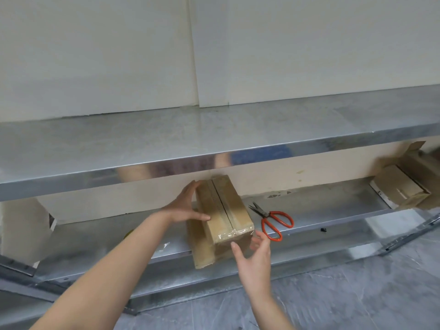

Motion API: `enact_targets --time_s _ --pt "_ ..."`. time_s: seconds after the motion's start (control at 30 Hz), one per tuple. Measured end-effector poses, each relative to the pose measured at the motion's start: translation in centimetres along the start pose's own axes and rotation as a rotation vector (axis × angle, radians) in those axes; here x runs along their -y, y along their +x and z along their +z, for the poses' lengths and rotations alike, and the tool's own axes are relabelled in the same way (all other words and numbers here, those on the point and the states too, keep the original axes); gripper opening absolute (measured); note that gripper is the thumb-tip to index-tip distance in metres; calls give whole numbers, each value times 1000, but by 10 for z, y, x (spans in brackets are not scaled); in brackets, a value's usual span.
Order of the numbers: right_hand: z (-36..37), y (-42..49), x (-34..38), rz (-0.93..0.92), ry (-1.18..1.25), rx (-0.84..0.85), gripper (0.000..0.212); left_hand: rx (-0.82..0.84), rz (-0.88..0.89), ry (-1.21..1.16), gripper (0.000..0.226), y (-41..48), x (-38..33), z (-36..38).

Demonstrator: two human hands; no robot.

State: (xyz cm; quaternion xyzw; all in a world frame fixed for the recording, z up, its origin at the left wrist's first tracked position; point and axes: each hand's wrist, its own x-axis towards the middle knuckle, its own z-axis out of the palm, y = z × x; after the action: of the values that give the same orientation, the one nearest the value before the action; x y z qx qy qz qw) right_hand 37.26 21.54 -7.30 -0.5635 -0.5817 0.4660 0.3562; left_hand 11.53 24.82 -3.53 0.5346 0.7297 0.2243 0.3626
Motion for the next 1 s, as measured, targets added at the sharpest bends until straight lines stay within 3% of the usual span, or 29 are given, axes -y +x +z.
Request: enact_targets --time_s 0.23,0.37,0.47,0.63,0.8,1.0 --pt "16 -33 1 -2 106 136 91 -74 7 28 105 13 19 -12" --pt "9 -32 1 -39 92 131 99 -135 -18 -82 84 -3 28 -11" --pt "-2 -16 6 -43 136 95 91 -192 -68 -180 79 -29 29 -5" --pt "-20 24 16 -94 47 187 64 -272 -108 -297 100 -71 33 17" --pt "-41 51 17 -160 -119 224 49 -449 -123 -256 89 -89 31 41" --pt "-52 45 4 -98 -67 96 27 -178 -183 -286 119 -88 19 25"
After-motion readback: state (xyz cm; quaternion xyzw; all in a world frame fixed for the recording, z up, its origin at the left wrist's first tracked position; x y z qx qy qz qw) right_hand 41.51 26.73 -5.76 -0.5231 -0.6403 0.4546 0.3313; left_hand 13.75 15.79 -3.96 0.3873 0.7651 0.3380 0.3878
